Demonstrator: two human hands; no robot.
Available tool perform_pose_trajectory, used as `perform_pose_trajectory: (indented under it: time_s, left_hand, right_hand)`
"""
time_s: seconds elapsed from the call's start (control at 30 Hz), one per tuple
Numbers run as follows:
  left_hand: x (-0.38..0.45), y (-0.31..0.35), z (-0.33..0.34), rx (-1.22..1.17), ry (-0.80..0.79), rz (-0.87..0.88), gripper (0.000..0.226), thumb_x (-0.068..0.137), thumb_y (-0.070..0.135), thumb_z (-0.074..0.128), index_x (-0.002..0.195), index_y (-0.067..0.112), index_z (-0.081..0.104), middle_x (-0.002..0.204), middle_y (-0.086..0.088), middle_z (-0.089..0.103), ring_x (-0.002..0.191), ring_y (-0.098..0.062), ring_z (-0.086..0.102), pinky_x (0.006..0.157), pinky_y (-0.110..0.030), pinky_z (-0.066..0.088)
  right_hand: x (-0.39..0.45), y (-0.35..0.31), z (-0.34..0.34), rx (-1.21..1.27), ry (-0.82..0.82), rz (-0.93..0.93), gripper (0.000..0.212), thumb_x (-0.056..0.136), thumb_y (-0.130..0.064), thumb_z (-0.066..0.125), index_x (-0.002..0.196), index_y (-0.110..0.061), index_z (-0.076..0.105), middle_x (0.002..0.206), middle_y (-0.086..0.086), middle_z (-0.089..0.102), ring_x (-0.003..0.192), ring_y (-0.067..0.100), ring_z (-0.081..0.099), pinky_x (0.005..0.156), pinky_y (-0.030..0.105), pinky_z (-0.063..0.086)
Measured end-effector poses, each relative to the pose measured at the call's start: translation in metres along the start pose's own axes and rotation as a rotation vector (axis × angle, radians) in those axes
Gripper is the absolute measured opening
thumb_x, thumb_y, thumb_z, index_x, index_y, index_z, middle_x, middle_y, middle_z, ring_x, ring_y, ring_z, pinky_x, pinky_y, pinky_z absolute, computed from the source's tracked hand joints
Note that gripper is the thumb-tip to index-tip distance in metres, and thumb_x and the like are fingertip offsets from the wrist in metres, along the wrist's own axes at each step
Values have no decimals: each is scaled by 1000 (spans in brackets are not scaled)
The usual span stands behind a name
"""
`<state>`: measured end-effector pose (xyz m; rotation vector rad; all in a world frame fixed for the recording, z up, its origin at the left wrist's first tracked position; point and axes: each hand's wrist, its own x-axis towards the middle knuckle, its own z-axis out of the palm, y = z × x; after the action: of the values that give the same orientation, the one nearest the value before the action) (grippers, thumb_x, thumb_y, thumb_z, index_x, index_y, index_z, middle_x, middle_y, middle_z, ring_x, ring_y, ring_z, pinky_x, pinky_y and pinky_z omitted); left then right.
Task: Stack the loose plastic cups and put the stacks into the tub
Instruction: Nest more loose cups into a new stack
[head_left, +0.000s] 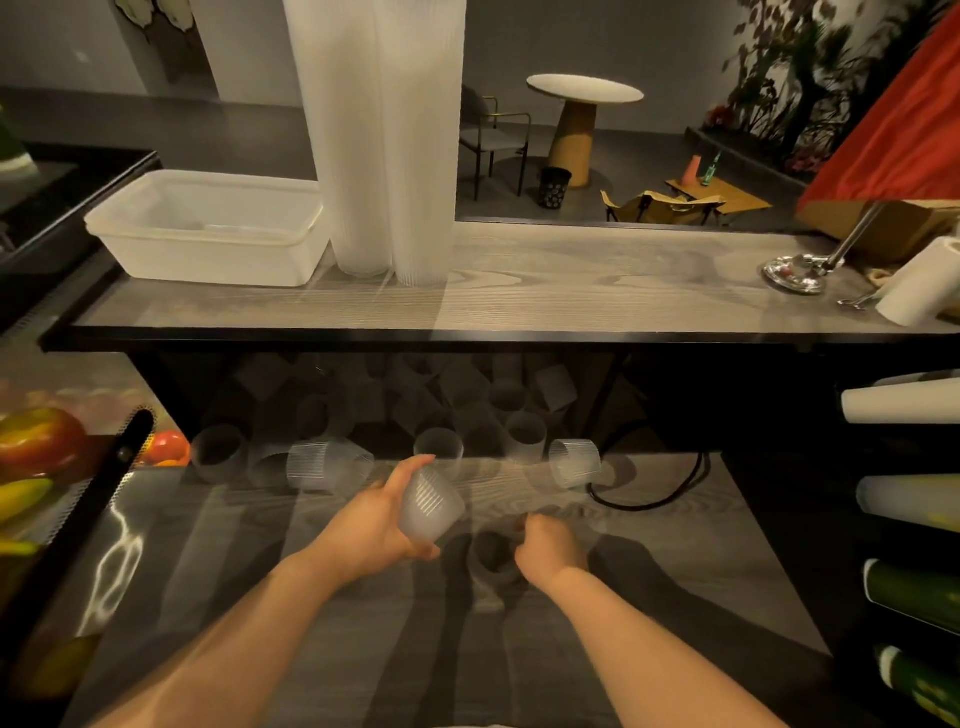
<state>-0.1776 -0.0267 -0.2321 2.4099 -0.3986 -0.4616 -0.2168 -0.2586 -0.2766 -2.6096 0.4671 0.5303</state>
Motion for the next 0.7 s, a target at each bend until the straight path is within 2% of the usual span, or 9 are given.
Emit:
perform_pose_trajectory:
  time_s: [0.17, 0.23, 0.3, 0.37, 0.4, 0.5, 0.57, 0.63, 0.7]
  left_hand:
    - [2, 0, 0, 19, -19, 21, 112, 68, 38, 86, 147, 54, 8, 136, 0, 51, 108, -15, 57, 91, -32, 52]
    - [2, 1, 2, 9, -40, 26, 114, 67, 37, 86, 147, 55, 7, 140, 1, 48, 112, -16, 56, 93, -32, 51]
    - [3, 1, 4, -10, -71, 26, 116, 66, 37, 87, 145, 58, 5, 141, 4, 46, 113, -15, 56, 93, -31, 51]
    - [5, 1, 6, -33, -99, 32, 118, 64, 37, 87, 145, 58, 5, 139, 8, 47, 111, -12, 55, 92, -29, 51]
    - [6, 2, 6, -36, -106, 34, 118, 64, 38, 88, 146, 58, 5, 136, 10, 47, 110, -11, 54, 91, -27, 50]
    - [9, 6, 6, -16, -118, 25, 119, 63, 38, 87, 147, 56, 4, 125, 15, 47, 106, -9, 54, 87, -23, 48]
    - [12, 7, 6, 19, -116, 12, 119, 63, 39, 87, 148, 54, 4, 122, 11, 54, 102, -11, 58, 84, -24, 50]
    - [13, 7, 5, 49, -107, 1, 119, 62, 42, 86, 148, 52, 4, 121, 7, 57, 102, -13, 60, 86, -29, 52]
    - [14, 7, 4, 53, -105, -2, 119, 63, 43, 85, 149, 49, 3, 121, 7, 58, 101, -13, 60, 86, -31, 53]
  right_hand:
    - [1, 4, -6, 71, 69, -20, 11, 94, -18, 53, 100, -21, 61, 104, 1, 62, 105, 23, 60, 82, 30, 49]
    - [4, 3, -13, 184, 106, 7, 6, 94, -20, 54, 89, -23, 57, 94, -2, 59, 94, 21, 63, 73, 29, 51]
    - [5, -4, -23, 365, 108, 66, 8, 97, -26, 52, 90, -23, 53, 94, 0, 60, 77, 18, 68, 61, 29, 59]
    - [5, -15, -34, 455, 91, 112, 12, 100, -32, 45, 91, -25, 46, 96, 3, 61, 67, 17, 70, 48, 24, 55]
    - [5, -21, -37, 462, 95, 118, 13, 100, -34, 44, 92, -24, 44, 95, 3, 60, 65, 17, 70, 47, 23, 53]
    - [5, -32, -41, 339, 206, -16, 14, 98, -35, 46, 93, -23, 40, 86, 3, 60, 69, 22, 66, 61, 34, 58]
    - [5, -34, -40, 246, 255, -139, 18, 96, -39, 48, 93, -24, 40, 80, 3, 60, 72, 22, 61, 66, 37, 55]
    - [3, -35, -41, 302, 221, -240, 25, 92, -48, 53, 97, -26, 42, 84, -3, 58, 77, 16, 58, 65, 33, 49]
    - [-1, -40, -43, 407, 142, -310, 32, 86, -59, 56, 101, -32, 46, 97, -11, 55, 86, 11, 58, 71, 30, 51]
